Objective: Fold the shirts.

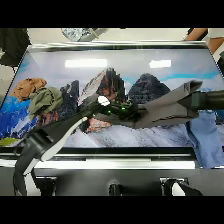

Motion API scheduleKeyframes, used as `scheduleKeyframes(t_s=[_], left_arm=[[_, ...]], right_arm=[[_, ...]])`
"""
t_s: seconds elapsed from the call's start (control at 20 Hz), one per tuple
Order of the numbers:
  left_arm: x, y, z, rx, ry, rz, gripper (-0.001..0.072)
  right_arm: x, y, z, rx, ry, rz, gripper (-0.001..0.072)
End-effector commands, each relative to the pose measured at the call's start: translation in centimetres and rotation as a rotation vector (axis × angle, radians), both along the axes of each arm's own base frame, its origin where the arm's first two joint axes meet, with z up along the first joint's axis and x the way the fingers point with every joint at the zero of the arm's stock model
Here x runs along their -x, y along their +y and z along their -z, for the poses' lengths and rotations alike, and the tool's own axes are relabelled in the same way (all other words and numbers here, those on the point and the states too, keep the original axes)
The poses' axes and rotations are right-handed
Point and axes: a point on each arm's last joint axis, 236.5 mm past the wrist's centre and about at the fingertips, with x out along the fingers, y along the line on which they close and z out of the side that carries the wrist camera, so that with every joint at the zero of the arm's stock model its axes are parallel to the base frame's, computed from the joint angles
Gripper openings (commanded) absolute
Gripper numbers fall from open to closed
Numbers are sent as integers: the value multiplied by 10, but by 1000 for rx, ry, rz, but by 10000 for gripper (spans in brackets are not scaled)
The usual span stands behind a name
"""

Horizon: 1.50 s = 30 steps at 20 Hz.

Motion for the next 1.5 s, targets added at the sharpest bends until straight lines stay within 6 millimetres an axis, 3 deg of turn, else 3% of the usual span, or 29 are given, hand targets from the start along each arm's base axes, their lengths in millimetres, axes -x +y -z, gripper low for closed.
scheduleKeyframes(t_s=[0.0, 0.1, 0.2, 0.3, 0.45, 0.55, 0.75, 0.85, 0.95, 1.05, 1.2, 1.25, 1.3, 1.35, 1.4, 1.45], left_arm=[[16, -37, 9, 40, 73, 18, 34], [26, -48, 12, 63, 100, 40, 34], [20, -42, 6, 76, 44, 70, 32], [4, -13, -4, 34, -34, 109, 31], [-32, 65, -32, -153, -214, 154, 30], [-60, 133, -63, -293, -338, 139, 31], [-109, 252, -145, -404, -495, -62, 32], [-118, 295, -182, -408, -544, -159, 32], [-119, 324, -208, -415, -578, -222, 33], [-116, 339, -225, -417, -604, -253, 33], [-111, 334, -234, -412, -626, -245, 33], [-110, 329, -233, -413, -638, -226, 33], [-108, 325, -231, -413, -639, -212, 33], [-107, 321, -226, -413, -634, -201, 33], [-105, 319, -220, -417, -629, -187, 33], [-104, 319, -214, -424, -624, -175, 33]], right_arm=[[19, 7, -18, 21, -36, 5, 43], [19, 5, -17, 31, -35, 11, 43], [13, 3, -10, 15, -11, 10, 43], [-4, 5, -7, -29, -22, 6, 42], [-35, 21, -9, -145, -64, -14, 42], [-52, 48, 3, -163, -57, -63, 42], [-98, 146, 35, -285, -47, -148, 42], [-117, 195, 58, -384, -5, -145, 42], [-130, 235, 87, -481, 65, -123, 42], [-136, 266, 116, -560, 135, -103, 43], [-147, 297, 145, -654, 197, -32, 52], [-152, 306, 144, -701, 191, -18, 116], [-157, 312, 139, -757, 175, -9, 286], [-158, 318, 130, -797, 146, -24, 519], [-157, 320, 118, -819, 93, -66, 616], [-155, 317, 109, -834, 60, -113, 615]])
